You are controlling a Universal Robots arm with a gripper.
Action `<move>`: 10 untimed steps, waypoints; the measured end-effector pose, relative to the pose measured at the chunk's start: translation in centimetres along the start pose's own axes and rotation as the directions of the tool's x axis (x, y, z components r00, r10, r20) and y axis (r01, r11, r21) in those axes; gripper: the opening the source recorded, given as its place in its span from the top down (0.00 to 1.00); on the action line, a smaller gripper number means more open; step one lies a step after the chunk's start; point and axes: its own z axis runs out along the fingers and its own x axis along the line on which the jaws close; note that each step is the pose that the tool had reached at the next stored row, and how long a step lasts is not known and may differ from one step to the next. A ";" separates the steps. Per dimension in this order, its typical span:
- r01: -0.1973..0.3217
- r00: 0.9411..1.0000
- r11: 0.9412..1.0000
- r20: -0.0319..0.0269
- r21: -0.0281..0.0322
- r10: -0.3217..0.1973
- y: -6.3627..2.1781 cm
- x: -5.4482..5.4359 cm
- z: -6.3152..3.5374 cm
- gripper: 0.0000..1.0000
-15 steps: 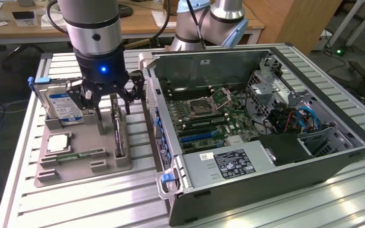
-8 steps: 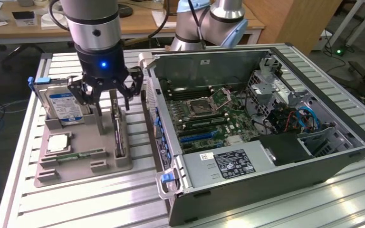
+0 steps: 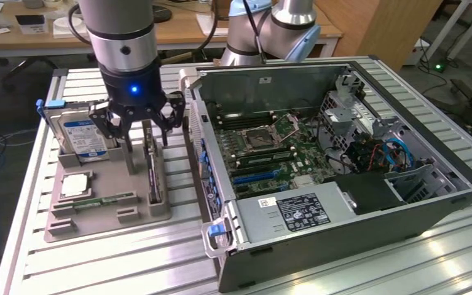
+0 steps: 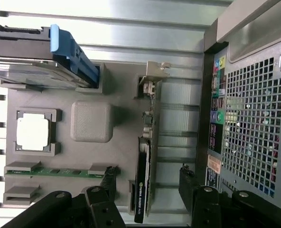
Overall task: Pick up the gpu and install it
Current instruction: 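Pick up the gpu and move the gpu toward the slot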
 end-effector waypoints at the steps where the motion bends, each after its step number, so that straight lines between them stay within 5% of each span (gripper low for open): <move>1: -0.002 1.000 1.000 0.000 0.000 0.002 -0.07 0.0 0.06 0.35; 10: -0.002 1.000 1.000 0.000 0.001 0.002 -0.34 0.1 1.02 0.35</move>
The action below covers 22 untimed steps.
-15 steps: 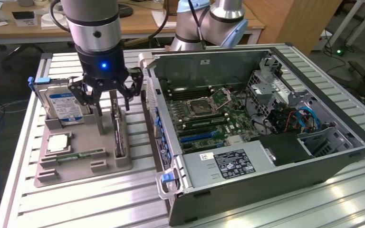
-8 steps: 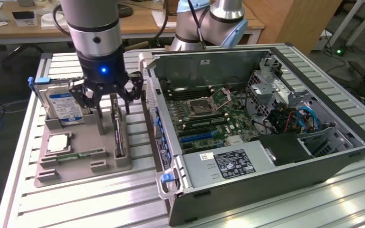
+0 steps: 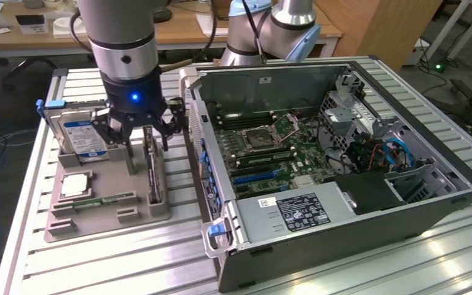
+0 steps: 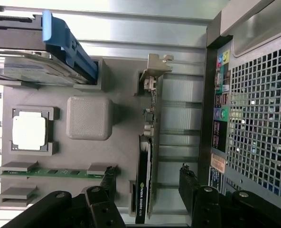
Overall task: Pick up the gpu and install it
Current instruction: 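Pick up the gpu and move the gpu toward the slot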
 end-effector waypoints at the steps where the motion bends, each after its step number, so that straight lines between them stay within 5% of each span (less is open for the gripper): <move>1: 0.000 1.000 1.000 0.000 0.000 0.000 -0.01 0.0 0.17 0.35; 22: -0.050 0.999 0.999 0.002 0.001 0.050 0.10 0.4 3.45 0.35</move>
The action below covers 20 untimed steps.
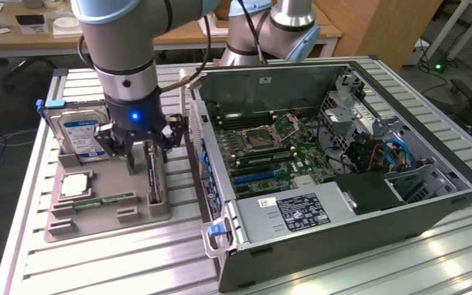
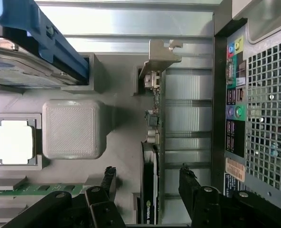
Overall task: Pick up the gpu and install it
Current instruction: 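Pick up the gpu and move the gpu toward the slot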
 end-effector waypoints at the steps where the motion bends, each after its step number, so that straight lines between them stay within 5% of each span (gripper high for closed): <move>1: 0.000 1.000 1.000 0.000 0.000 0.000 0.02 0.0 0.18 0.35; 11: 0.000 1.000 1.000 0.001 0.002 0.000 0.62 0.0 1.31 0.35; 20: 0.000 1.000 1.000 0.003 0.017 0.000 0.50 0.1 2.00 0.35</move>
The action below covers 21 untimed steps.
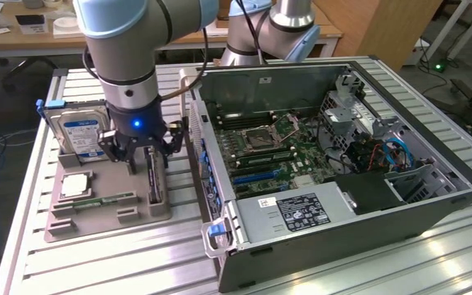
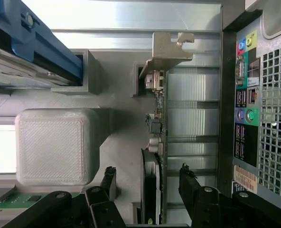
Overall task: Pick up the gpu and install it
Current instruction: 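Pick up the gpu and move the gpu toward the slot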
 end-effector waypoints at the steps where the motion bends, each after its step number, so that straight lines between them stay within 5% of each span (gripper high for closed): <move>1: 0.000 1.000 1.000 0.000 0.001 0.000 -0.01 0.0 0.18 0.35; 9: 0.000 1.000 1.000 0.000 0.003 0.000 -0.03 0.0 0.85 0.36; 15: 0.000 1.000 1.000 0.000 0.003 0.000 -0.02 0.0 0.86 0.61; 21: 0.000 1.000 1.000 0.000 0.004 0.000 -0.08 0.0 0.87 0.61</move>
